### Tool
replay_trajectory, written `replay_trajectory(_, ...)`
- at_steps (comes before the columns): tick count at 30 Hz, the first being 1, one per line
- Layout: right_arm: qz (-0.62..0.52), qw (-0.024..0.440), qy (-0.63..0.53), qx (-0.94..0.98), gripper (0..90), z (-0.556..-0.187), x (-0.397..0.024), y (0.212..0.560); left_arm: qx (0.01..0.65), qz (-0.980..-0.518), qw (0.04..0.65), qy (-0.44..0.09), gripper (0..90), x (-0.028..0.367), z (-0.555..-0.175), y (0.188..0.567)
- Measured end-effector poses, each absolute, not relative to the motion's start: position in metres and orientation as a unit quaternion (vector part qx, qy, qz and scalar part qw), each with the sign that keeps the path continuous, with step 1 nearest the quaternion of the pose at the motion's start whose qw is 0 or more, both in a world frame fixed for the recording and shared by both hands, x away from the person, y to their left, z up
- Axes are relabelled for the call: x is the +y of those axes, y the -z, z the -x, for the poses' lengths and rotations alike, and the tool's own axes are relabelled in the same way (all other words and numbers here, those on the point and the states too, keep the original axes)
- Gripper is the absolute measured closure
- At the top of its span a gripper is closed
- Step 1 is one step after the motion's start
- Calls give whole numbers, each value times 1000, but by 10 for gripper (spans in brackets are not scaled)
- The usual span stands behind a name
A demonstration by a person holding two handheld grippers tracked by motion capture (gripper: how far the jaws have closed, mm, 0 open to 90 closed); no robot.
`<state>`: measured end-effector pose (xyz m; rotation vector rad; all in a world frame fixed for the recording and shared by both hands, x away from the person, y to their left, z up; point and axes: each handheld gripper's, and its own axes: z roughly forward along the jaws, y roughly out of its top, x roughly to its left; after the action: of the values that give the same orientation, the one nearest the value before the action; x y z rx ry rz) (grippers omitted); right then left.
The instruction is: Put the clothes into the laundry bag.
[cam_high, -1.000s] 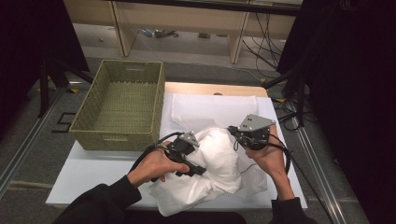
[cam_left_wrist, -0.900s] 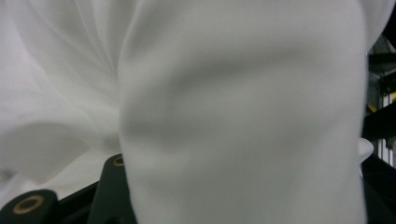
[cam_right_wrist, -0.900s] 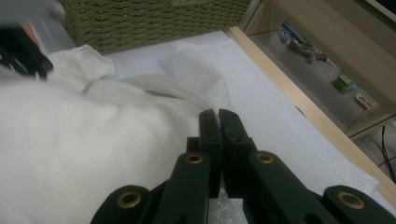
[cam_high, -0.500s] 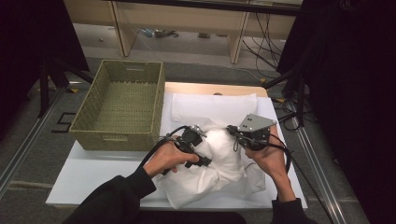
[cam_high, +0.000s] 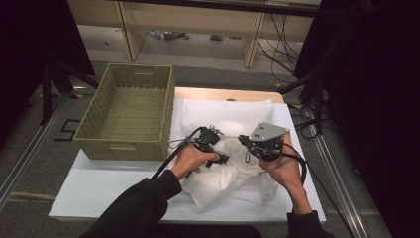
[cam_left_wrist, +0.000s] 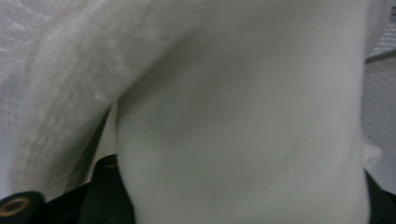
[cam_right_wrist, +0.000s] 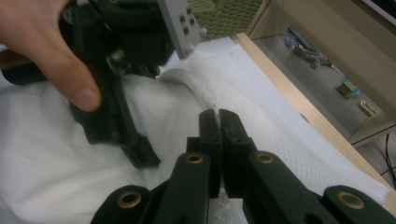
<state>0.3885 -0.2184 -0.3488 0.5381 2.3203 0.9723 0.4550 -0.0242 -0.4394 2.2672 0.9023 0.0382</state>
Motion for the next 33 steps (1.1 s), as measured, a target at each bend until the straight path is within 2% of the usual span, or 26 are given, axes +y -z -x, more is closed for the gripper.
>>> replay_trajectory(2,-204,277,-361,867,899,-389,-219,352,363,-857,365,-10,328,-29,-452,439)
replay_trajectory(3,-207,274,-359,868,899,-390,-222,354,345,-861,373,-18,267,-23,-446,428)
replay_trajectory(4,-207,274,-359,868,899,-390,-222,354,345,-861,373,-18,244,-23,-446,428)
replay_trajectory(6,-211,274,-361,866,899,-391,-225,355,352,-840,412,-26,224,-16,-438,416)
replay_trajectory(10,-213,272,-358,867,899,-392,-226,358,323,-844,424,-53,194,8,-418,392)
replay_trajectory(14,-219,271,-354,868,899,-392,-224,359,313,-841,438,-50,167,31,-403,385)
replay_trajectory(17,-213,270,-354,869,899,-392,-223,359,292,-841,450,-74,193,49,-391,398)
replay_trajectory(21,-213,269,-355,870,899,-392,-223,359,288,-850,439,-41,153,58,-389,430)
replay_trajectory(26,-214,267,-353,871,899,-392,-220,360,283,-849,446,18,124,40,-396,454)
replay_trajectory(27,-212,267,-350,873,899,-392,-220,362,283,-851,442,26,236,35,-395,454)
replay_trajectory(28,-212,267,-350,873,899,-392,-220,362,277,-856,435,29,236,29,-393,453)
replay_trajectory(30,-210,266,-351,873,899,-392,-219,362,267,-863,428,17,445,21,-391,449)
replay_trajectory(32,-205,267,-351,874,899,-392,-218,362,276,-862,425,9,609,13,-391,443)
replay_trajectory(33,-205,268,-351,873,899,-391,-218,361,283,-858,428,11,633,8,-391,440)
